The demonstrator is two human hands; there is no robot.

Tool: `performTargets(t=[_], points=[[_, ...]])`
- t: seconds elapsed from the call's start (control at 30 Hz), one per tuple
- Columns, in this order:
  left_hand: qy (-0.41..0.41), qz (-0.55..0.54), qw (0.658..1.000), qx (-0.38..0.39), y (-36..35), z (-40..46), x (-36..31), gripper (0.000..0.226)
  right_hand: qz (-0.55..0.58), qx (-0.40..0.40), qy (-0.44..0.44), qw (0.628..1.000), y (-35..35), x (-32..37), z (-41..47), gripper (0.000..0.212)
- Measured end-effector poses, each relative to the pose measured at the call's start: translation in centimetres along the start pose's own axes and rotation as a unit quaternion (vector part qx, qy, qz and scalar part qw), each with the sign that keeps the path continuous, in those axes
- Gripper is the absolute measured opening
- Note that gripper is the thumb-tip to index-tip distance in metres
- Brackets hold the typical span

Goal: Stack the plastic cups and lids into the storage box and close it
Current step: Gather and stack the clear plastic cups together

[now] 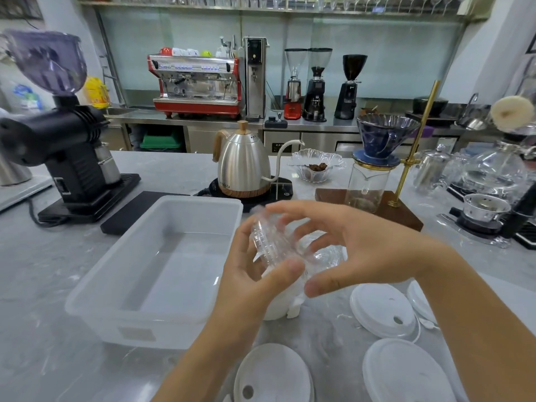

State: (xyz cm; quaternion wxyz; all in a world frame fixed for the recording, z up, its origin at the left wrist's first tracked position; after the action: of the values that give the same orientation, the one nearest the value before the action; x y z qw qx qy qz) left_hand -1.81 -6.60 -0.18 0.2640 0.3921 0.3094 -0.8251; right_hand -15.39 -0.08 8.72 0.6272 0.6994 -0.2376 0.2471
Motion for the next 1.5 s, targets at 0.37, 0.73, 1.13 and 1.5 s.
performTargets(t=[0.37, 0.73, 1.13, 1.5], points=[[0.017, 0.010, 1.000, -0.007, 0.3, 0.1, -0.1, 0.074, 0.018, 0.038, -0.002, 0.999, -0.6, 0.0, 0.4, 0.091], [0.021, -0.014, 1.000, -0.018, 0.0, 0.0, -0.6, 0.085, 0.012, 0.012, -0.033, 0.999, 0.3, -1.4, 0.4, 0.105], [0.019, -0.036, 0.999, -0.021, -0.2, -0.1, -0.6, 0.095, -0.048, -0.012, -0.034, 0.998, -1.1, -0.3, 0.9, 0.114], [0.025, -0.022, 0.999, -0.028, 0.2, 0.1, -0.4, 0.089, -0.025, -0.018, -0.013, 0.999, -0.8, 0.5, 0.2, 0.105]])
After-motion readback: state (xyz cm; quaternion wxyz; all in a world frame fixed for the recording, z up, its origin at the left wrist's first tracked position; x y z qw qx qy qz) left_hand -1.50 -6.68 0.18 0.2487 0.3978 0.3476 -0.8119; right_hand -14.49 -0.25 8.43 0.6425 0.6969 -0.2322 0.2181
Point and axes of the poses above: each hand's wrist, its own z-axis towards the middle knuckle, its own y-axis out of the back of the hand, x = y × z, the point moved 5 cm from there along z, towards the middle knuckle, and after that the axes turned 14 degrees about -y, right-handed, at the moved point
